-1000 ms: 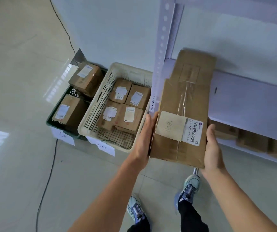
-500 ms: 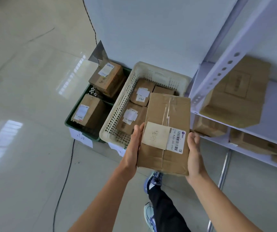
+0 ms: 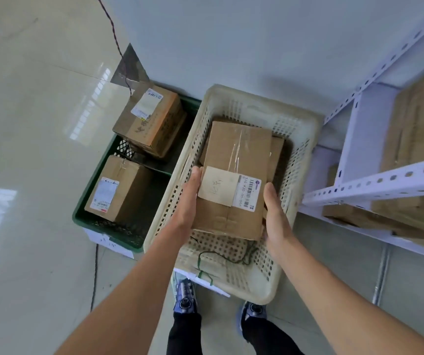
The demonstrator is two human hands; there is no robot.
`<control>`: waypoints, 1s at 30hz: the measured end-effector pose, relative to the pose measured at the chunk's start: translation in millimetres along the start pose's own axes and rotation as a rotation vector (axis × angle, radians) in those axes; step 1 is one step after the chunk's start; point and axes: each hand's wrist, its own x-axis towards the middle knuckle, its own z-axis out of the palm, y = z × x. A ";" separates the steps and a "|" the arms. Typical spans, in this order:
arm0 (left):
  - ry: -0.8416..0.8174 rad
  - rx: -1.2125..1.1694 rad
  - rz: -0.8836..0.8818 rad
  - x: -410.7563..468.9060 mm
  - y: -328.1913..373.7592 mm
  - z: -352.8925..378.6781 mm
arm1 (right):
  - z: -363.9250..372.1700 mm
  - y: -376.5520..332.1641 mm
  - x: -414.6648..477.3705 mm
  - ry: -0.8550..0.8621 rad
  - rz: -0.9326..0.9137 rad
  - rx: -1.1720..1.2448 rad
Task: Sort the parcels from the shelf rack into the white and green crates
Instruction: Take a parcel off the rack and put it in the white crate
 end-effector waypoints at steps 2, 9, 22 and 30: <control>0.014 0.079 0.008 41.5 2.8 -6.6 | 13.5 3.2 36.2 0.006 0.015 0.018; 0.050 0.261 -0.003 180.5 -0.6 -10.7 | 36.5 28.7 170.2 0.092 0.041 0.065; 0.011 0.606 0.144 275.4 -20.5 -3.6 | 57.3 33.5 281.7 0.051 0.179 0.085; 0.041 0.820 0.258 286.9 -41.6 -4.1 | 62.9 33.3 287.7 0.104 0.194 0.108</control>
